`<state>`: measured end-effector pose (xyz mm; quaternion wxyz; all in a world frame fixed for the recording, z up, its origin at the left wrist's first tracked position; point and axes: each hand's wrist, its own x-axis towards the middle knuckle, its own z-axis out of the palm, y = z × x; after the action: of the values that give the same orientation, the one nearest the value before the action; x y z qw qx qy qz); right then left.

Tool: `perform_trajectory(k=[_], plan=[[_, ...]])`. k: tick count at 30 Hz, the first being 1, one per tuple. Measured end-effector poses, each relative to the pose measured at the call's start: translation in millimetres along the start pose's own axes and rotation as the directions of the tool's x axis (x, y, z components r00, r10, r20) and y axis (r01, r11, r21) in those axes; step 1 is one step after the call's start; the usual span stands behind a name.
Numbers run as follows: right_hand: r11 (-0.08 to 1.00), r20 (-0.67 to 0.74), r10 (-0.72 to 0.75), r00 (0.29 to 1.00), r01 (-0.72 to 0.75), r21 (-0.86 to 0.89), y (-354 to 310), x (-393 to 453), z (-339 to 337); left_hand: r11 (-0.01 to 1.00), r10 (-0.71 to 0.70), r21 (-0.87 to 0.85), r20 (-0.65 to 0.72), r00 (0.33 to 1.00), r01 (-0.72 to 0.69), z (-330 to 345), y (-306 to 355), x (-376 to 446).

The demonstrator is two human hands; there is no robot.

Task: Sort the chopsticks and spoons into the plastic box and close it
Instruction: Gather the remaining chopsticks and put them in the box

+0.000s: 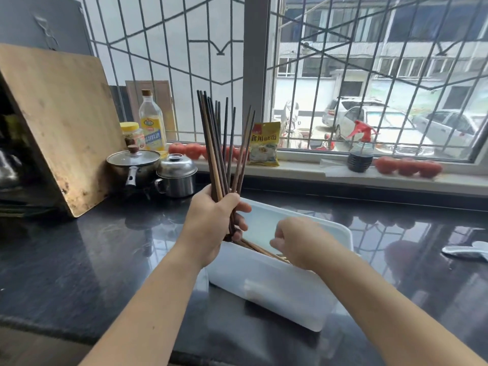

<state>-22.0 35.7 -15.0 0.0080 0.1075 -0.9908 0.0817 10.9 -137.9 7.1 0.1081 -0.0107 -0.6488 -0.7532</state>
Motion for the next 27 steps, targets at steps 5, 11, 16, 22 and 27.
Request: perform_trajectory(k=[5, 11, 16, 22, 27], plan=[[0.836, -0.415, 0.105, 0.904, 0.146, 0.53, -1, -6, -16, 0.996, -0.004, 0.094, 0.108, 0.994, -0.006, -2, -1, 1], [0.561, -0.318, -0.072, 0.945, 0.302, 0.771, -9, -15, -26, 0.972, -0.006, 0.226, 0.311, 0.951, -0.067, -4, 4, -4], [0.469, -0.466, -0.021, 0.884, 0.421, 0.777, -7, -19, -29, 0.971, -0.019, 0.229, 0.346, 0.938, -0.065, -4, 6, -5], [0.316, -0.597, 0.465, 0.654, 0.507, 0.802, 5, -21, -38, 0.995, 0.034, 0.087, 0.15, 0.988, -0.047, -5, 1, -1], [0.795, -0.574, 0.131, 0.808, 0.261, 0.548, 6, -9, -21, 0.998, 0.044, -0.035, -0.014, 0.999, -0.045, -4, -2, 1]])
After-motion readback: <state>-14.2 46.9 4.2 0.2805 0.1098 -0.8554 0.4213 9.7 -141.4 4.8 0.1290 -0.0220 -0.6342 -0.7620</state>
